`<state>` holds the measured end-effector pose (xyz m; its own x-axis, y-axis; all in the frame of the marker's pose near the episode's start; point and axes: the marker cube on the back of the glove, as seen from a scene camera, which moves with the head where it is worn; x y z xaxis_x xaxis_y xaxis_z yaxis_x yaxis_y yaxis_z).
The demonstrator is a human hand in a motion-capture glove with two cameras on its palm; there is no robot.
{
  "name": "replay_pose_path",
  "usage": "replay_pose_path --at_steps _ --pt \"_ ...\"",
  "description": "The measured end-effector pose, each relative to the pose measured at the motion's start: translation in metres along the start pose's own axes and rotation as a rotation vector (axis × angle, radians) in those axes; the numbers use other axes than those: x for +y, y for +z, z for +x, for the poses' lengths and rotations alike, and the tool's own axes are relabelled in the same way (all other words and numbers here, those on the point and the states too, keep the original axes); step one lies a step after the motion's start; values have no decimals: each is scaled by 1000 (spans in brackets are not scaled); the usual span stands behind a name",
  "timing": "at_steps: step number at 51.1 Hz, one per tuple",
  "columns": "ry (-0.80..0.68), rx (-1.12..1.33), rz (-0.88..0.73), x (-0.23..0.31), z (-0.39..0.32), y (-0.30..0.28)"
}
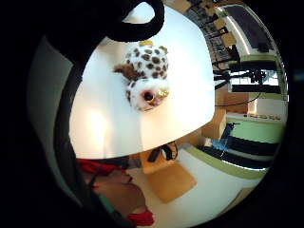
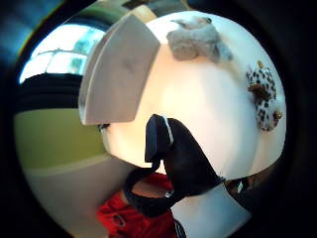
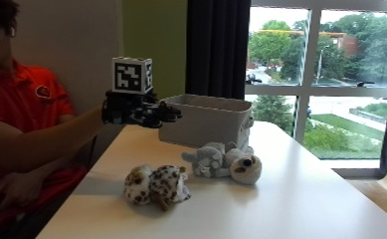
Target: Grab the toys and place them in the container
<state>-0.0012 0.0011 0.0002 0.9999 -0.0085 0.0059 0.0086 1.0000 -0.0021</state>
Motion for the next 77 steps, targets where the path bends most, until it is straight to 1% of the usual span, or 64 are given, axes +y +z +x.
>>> replay_pose_path --at_steps 23,35,52,60,70,77 --pt "1 -14 -16 2 5 8" --pt "40 24 4 -14 34 29" --pt "191 120 -122 -40 99 66" --pt "258 170 -280 -43 123 87" --pt "254 145 -196 -47 147 94" --pt "269 221 -97 -56 148 94"
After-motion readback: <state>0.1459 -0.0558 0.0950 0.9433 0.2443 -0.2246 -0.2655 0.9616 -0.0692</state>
